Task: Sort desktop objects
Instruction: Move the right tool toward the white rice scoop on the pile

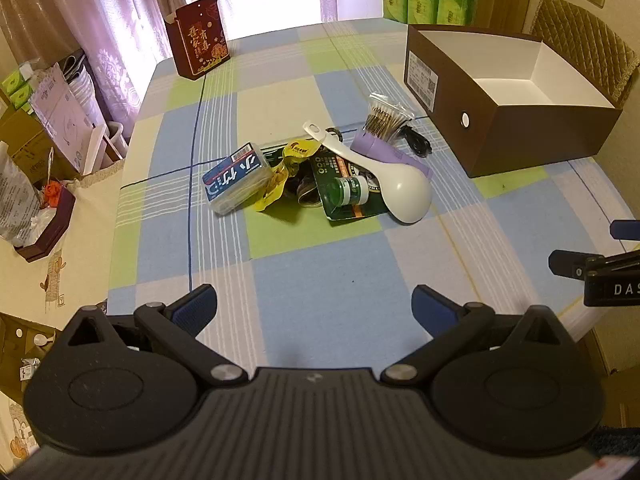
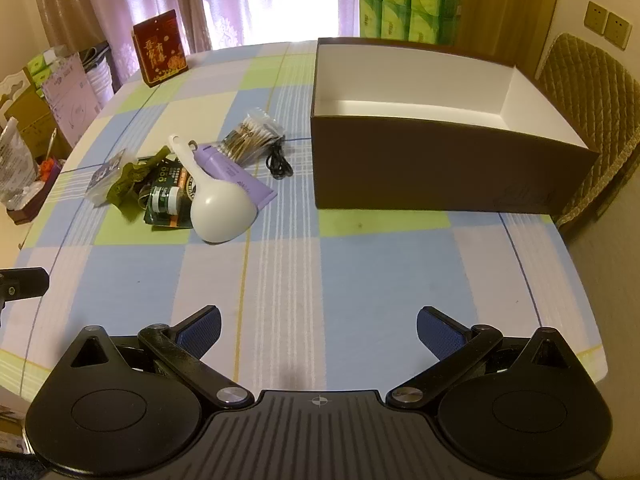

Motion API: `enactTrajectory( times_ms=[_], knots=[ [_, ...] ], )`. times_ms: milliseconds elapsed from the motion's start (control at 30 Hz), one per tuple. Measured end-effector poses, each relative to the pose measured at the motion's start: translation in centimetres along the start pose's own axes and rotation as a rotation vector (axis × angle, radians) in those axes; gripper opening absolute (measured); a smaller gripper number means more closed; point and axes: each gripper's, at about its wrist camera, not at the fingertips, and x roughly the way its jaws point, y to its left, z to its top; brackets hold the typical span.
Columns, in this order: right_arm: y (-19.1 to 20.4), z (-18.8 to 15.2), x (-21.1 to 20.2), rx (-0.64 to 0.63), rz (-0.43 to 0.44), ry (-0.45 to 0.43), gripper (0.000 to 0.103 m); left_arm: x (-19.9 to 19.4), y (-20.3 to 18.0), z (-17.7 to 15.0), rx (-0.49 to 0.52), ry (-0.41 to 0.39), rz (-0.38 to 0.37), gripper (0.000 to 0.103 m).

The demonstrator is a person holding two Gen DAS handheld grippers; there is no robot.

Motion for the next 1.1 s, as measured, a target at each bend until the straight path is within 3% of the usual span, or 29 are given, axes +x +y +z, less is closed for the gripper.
enactTrajectory(
  times_ms=[1100],
  knots=[
    [1.5,1.7,1.3,-0.032,0.018,0.002,0.101,1.4,0.9,1.2,-0.003,0.021,-0.013,0.102]
  ],
)
